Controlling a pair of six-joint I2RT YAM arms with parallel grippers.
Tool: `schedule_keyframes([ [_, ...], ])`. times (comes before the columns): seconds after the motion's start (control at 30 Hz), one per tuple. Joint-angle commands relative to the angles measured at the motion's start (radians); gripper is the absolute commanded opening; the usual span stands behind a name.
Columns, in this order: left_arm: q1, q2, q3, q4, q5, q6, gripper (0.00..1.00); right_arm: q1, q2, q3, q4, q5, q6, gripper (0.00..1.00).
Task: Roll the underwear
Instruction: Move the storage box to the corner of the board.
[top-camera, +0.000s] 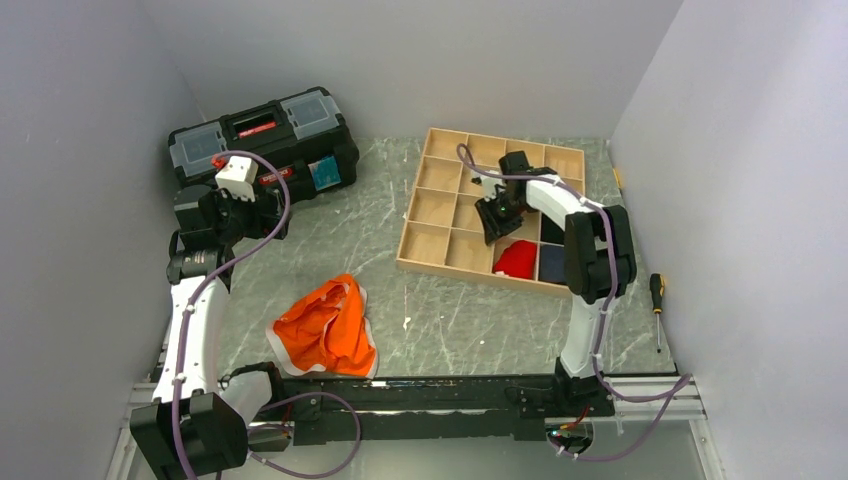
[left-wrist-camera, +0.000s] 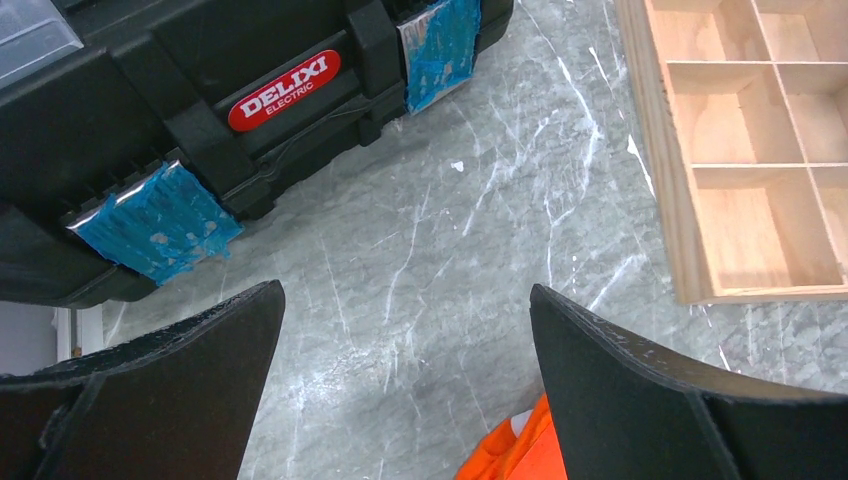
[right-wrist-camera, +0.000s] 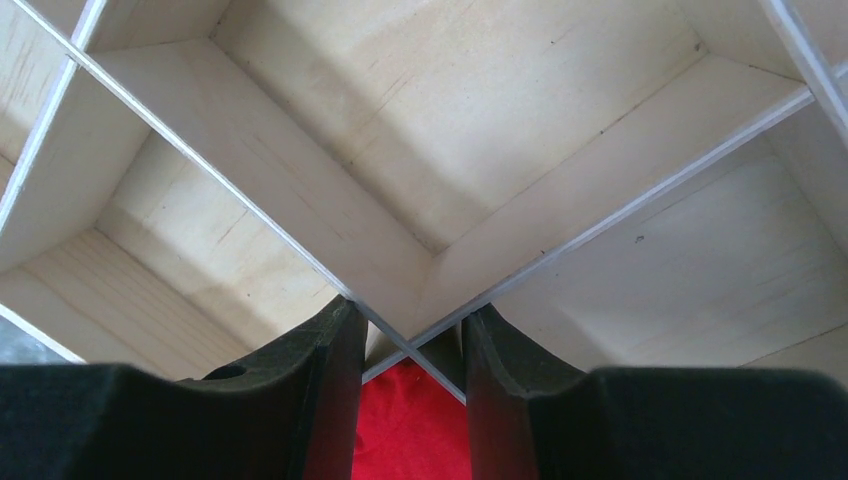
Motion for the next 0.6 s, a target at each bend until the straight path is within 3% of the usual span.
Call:
schedule_keyframes([
  [0.0, 0.004, -0.014, 0.034, 0.012, 0.024, -0.006, 0.99, -0.109, -0.066, -0.016, -0.077, 0.061, -0.123, 0.16],
  [0.23, 0.004, -0.006, 0.032, 0.018, 0.024, -0.007, 0.99, -0.231, -0.073, -0.024, -0.105, 0.068, -0.242, 0.11],
  [0.57, 0.005, 0.008, 0.027, 0.023, 0.034, -0.011, 0.99, -0.277, 0.033, 0.074, -0.166, 0.129, -0.508, 0.09],
])
